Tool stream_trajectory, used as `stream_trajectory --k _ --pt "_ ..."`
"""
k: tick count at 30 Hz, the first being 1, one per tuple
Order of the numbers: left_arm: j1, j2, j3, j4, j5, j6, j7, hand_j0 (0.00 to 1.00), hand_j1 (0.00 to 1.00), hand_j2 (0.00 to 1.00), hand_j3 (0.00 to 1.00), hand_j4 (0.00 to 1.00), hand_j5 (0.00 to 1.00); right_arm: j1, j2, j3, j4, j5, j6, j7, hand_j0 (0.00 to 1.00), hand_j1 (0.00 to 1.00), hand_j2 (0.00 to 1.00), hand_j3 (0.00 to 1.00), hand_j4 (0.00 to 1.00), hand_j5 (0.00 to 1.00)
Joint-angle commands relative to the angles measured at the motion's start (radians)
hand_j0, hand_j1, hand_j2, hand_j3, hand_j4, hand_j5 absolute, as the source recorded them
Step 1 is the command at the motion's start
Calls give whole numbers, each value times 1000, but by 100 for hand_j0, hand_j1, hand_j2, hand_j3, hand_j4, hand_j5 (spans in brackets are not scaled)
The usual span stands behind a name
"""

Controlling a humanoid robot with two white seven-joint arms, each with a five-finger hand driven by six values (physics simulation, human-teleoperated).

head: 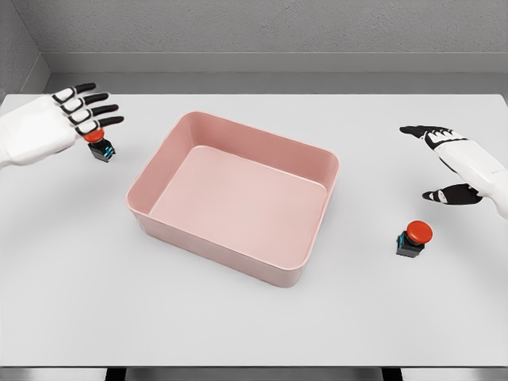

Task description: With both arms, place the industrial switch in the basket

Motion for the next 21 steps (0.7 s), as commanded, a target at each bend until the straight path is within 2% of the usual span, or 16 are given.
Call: stream_trajectory --k 1,5,8,12,16,19,20,21 --pt "0 7 2 -8 88 -2 2 100 100 100 100 100 100 0 -3 -1 0 -2 3 0 100 100 100 100 100 100" --pt "5 4 2 -6 97 -2 2 100 100 100 100 100 100 12 -20 -1 -1 -3 -6 -5 100 100 100 100 100 100" --pt "6 6 -1 0 89 -2 -1 100 100 100 100 100 100 55 -34 -9 -6 -3 -12 -7 100 100 100 100 100 100" --pt "5 3 -22 28 83 -2 -6 100 100 100 100 100 100 127 -106 -12 -40 -2 -2 0 100 100 100 100 100 100" --pt "2 4 -36 48 78 -2 -12 100 100 100 100 100 100 129 -134 -15 -40 -2 1 1 100 100 100 100 100 100" --pt "-26 1 -39 72 63 -2 -26 100 100 100 100 100 100 129 -137 -15 -41 -2 -3 18 100 100 100 100 100 100" --pt "-44 -3 -39 81 62 -2 -33 100 100 100 100 100 100 127 -137 -15 -41 -2 -6 58 100 100 100 100 100 100" --pt "-57 -17 -39 86 63 -2 -89 100 100 100 100 100 100 127 -137 -15 -43 -2 -8 107 100 100 100 100 100 100"
